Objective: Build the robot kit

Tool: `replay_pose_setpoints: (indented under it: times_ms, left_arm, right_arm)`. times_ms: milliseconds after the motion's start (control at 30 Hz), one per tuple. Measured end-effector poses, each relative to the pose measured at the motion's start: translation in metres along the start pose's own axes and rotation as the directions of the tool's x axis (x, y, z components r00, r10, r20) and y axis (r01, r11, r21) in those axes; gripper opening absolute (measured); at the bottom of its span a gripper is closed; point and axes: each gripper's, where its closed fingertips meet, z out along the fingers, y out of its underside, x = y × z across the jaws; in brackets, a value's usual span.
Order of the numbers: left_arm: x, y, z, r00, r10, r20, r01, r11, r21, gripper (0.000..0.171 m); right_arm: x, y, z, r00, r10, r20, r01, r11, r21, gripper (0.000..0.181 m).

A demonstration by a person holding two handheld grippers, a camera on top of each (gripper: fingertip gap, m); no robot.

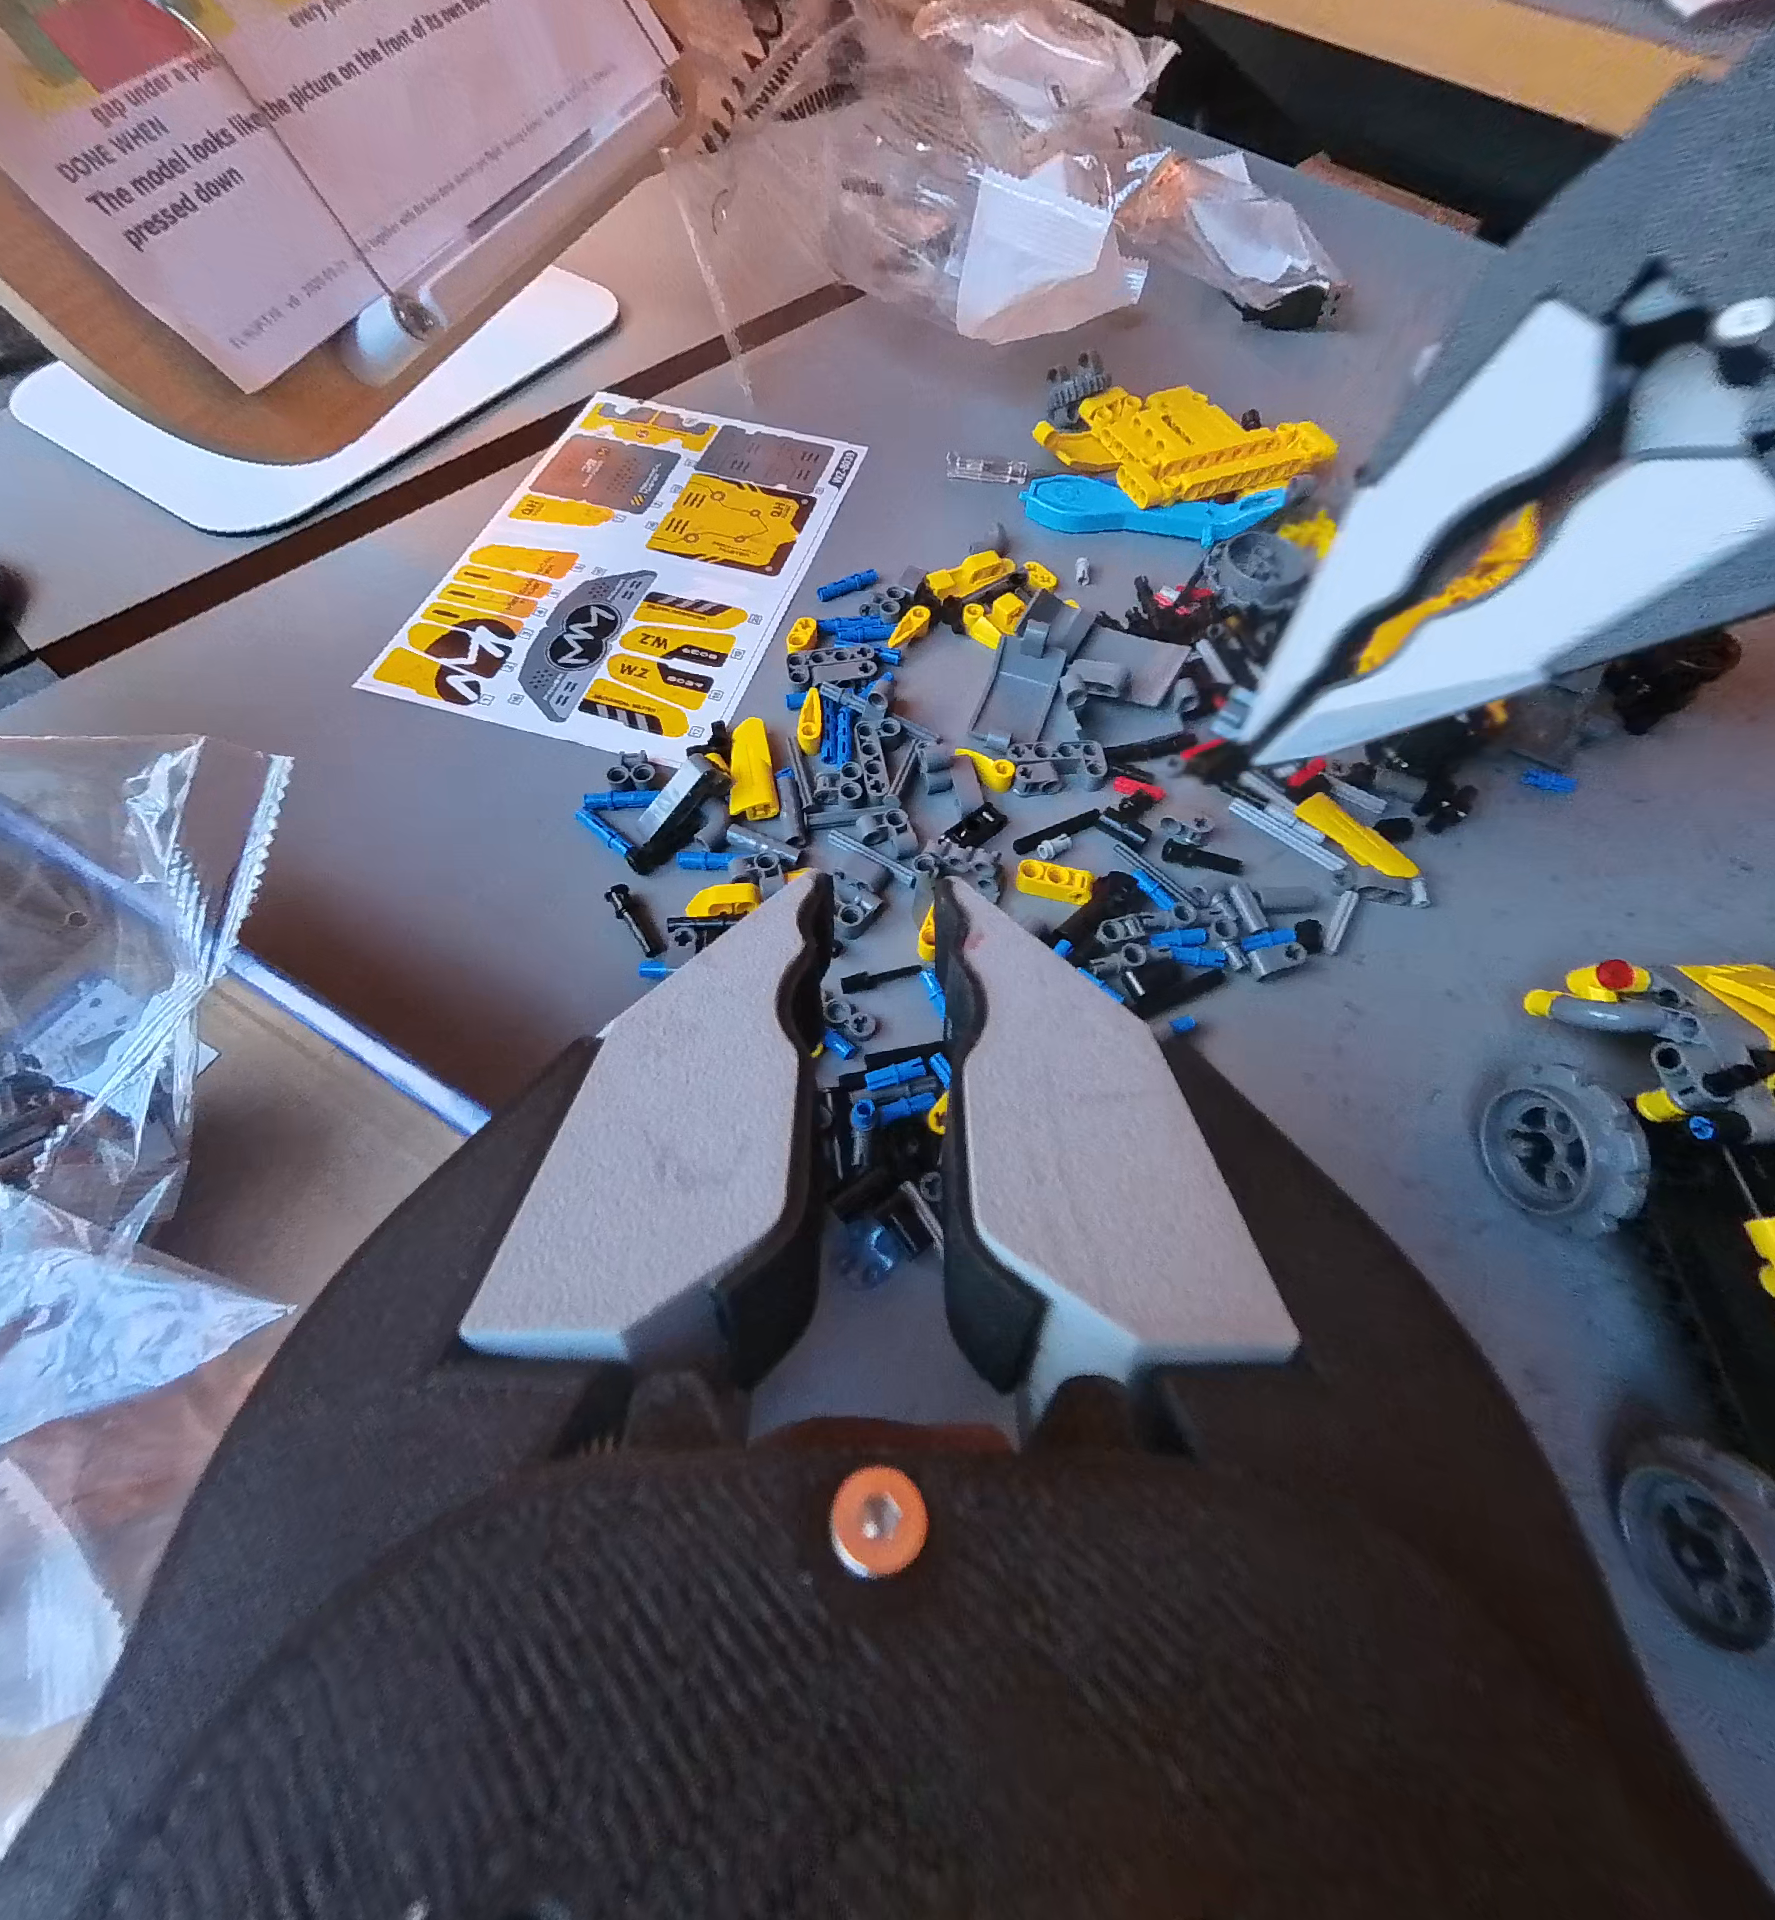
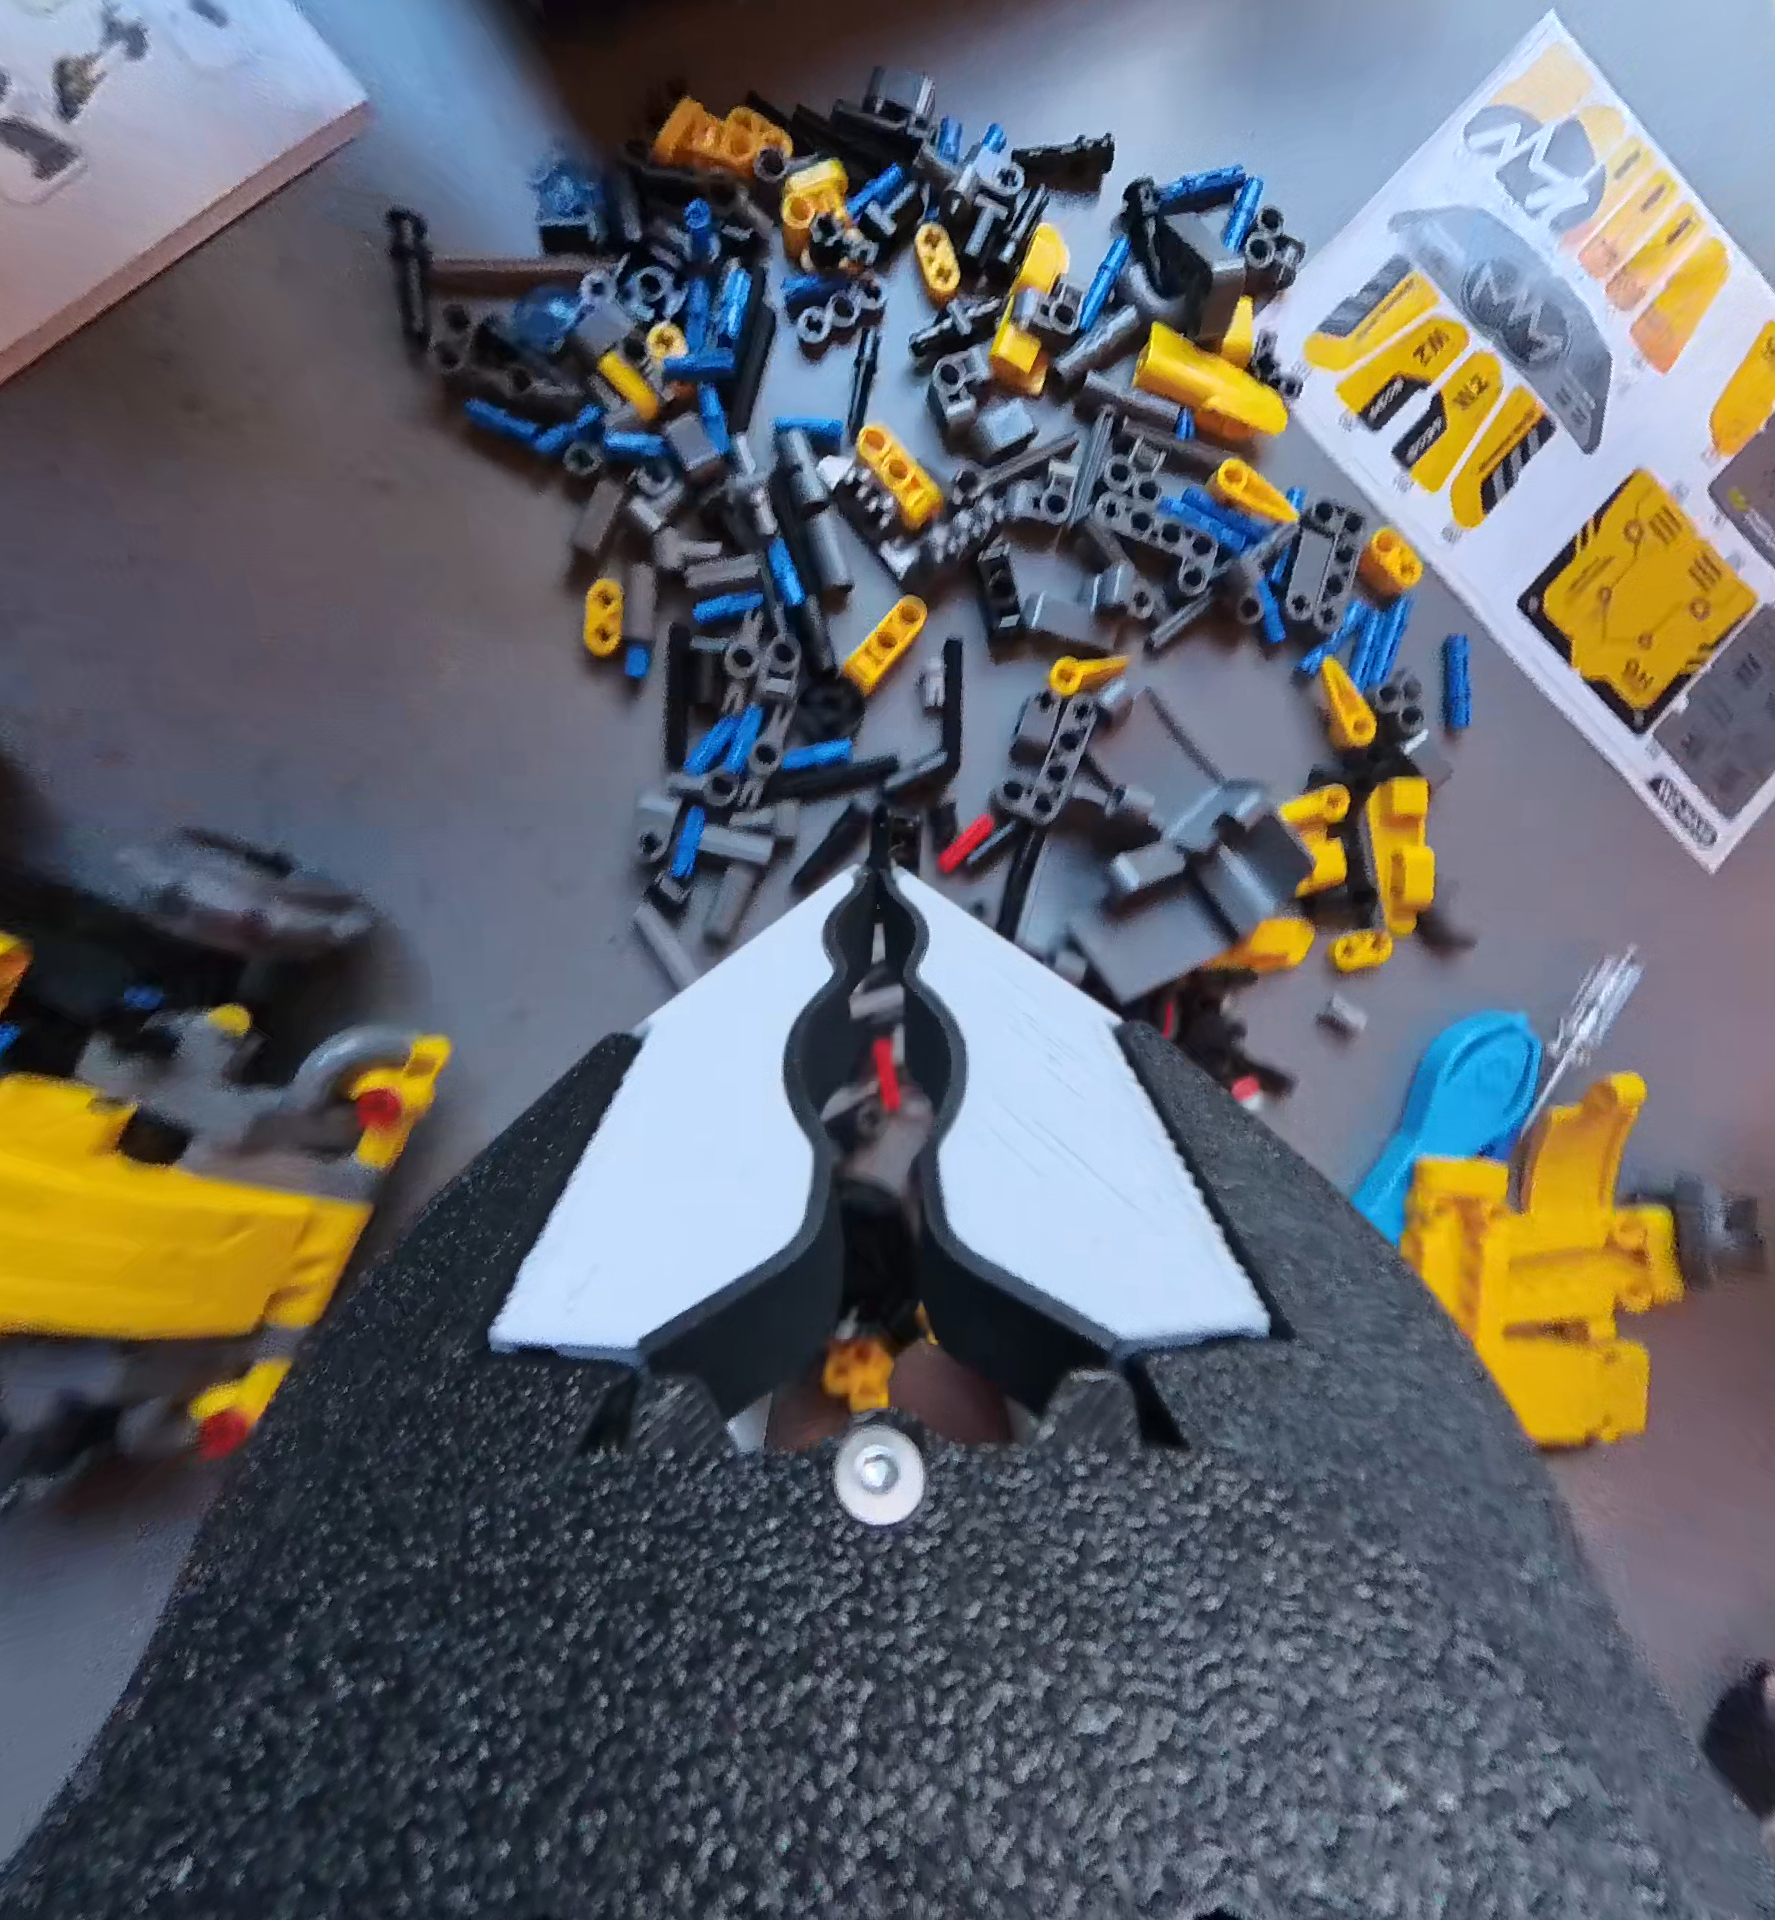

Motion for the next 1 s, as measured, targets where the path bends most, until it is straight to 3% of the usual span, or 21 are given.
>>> replay_pose_setpoints:
  times_ms: [367,600,1000]
  left_arm:
    - [0.001,0.002,0.002,1.000,0.013,0.006,-0.013,1.000,-0.011,0.016]
    - [0.002,0.008,0.008,1.000,0.020,0.009,-0.020,0.999,-0.036,0.016]
    - [0.001,0.013,0.010,1.000,0.020,0.010,-0.020,0.998,-0.052,0.016]
  right_arm:
    - [-0.052,0.097,-0.089,0.993,0.121,0.012,-0.120,0.989,-0.084,0.000]
    - [-0.061,0.151,-0.106,0.982,0.190,-0.009,-0.188,0.962,-0.198,0.000]
    - [-0.067,0.166,-0.102,0.970,0.240,0.037,-0.228,0.952,-0.202,0.001]
